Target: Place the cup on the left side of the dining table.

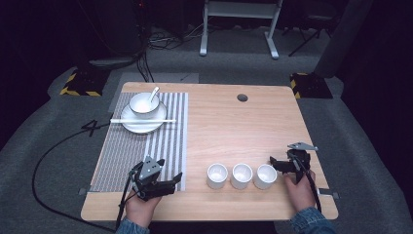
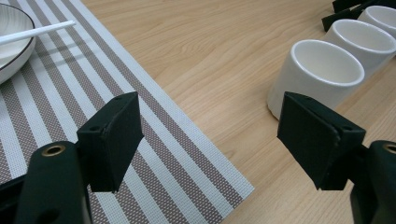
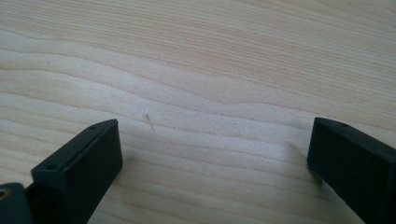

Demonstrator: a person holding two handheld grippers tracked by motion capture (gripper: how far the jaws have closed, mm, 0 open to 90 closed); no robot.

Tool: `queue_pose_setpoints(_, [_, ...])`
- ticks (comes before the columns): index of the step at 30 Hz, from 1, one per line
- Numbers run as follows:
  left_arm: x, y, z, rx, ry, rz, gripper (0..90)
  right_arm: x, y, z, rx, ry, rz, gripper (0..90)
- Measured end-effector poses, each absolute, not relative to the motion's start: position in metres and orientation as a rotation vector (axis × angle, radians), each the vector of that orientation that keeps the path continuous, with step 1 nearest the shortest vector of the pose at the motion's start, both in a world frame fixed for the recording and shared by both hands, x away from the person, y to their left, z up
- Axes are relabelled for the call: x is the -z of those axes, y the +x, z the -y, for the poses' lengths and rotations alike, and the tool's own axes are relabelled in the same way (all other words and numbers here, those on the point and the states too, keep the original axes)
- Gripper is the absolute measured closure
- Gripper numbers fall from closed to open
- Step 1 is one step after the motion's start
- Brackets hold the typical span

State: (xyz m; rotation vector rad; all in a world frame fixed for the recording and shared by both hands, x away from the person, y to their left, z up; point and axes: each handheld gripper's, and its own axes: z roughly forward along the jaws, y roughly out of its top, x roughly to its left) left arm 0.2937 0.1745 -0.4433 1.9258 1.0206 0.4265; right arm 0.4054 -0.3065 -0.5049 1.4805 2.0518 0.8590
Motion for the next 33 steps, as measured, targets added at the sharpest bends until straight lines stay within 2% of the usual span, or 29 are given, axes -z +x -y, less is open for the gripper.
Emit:
queue_pose_setpoints(14, [0.435, 0.298, -0.15, -0.383, 1.955, -0.936, 23.3, 0.505, 0.405, 0.307, -0.859, 1.48, -2.052, 3.1])
queue_pose_setpoints(33, [0.427, 0.31, -0.107, -0.402, 1.925, -0.844, 20.2, 0.505, 0.405, 0.307, -0.859, 1.481, -2.051, 3.1])
